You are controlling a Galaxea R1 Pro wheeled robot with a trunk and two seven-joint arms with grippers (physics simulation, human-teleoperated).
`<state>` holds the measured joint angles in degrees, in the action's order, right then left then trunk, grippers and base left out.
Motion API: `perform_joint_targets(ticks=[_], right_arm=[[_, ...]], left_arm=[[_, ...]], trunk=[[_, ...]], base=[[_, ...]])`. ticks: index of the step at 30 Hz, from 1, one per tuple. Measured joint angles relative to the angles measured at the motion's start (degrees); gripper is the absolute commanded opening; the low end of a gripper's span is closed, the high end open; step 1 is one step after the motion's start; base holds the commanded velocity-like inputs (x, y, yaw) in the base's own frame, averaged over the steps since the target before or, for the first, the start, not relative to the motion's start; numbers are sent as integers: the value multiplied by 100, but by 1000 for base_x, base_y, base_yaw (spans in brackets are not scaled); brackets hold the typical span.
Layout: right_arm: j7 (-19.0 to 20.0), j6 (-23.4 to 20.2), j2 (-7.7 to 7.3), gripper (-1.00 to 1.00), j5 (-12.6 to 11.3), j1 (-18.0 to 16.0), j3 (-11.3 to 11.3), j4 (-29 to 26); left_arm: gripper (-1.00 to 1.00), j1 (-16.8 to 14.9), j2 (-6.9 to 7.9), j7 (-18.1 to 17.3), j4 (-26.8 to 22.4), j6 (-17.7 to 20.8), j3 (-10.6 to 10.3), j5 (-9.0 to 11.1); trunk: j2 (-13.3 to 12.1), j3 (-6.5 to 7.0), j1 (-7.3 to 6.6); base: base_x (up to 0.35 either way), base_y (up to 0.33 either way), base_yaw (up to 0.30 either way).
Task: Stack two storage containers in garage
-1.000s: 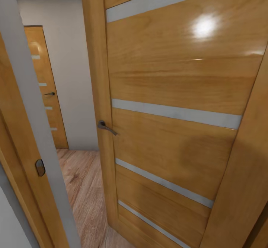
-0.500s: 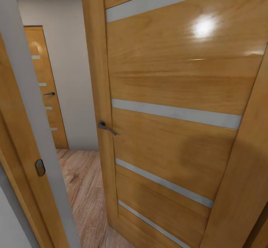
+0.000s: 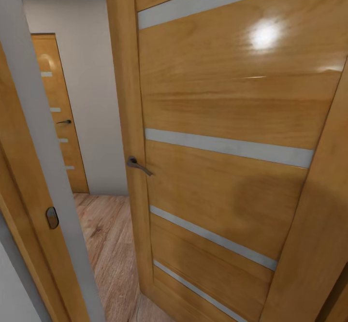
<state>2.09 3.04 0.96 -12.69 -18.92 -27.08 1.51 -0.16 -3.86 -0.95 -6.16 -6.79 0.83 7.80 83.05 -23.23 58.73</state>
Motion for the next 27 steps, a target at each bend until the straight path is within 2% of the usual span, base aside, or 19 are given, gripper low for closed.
perform_joint_targets(ticks=[14, 17, 21, 27], right_arm=[[2, 17, 42, 100, 64, -1, -54, -20], [-13, 12, 294, 100, 92, -1, -76, -30], [-8, 47, 461, 100, 97, -1, -79, -37], [21, 20, 490, 100, 99, -2, -82, -244]], left_arm=[[100, 0, -2, 0, 0, 0, -3, -1], [100, 0, -7, 0, 0, -2, -4, -1], [100, 0, -4, 0, 0, -2, -1, -1], [100, 1, 0, 0, 0, -2, -2, -1]], trunk=[[0, 0, 0], [0, 0, 0], [0, 0, 0], [0, 0, 0]], base=[[0, 0, 0], [0, 0, 0], [0, 0, 0], [0, 0, 0]])
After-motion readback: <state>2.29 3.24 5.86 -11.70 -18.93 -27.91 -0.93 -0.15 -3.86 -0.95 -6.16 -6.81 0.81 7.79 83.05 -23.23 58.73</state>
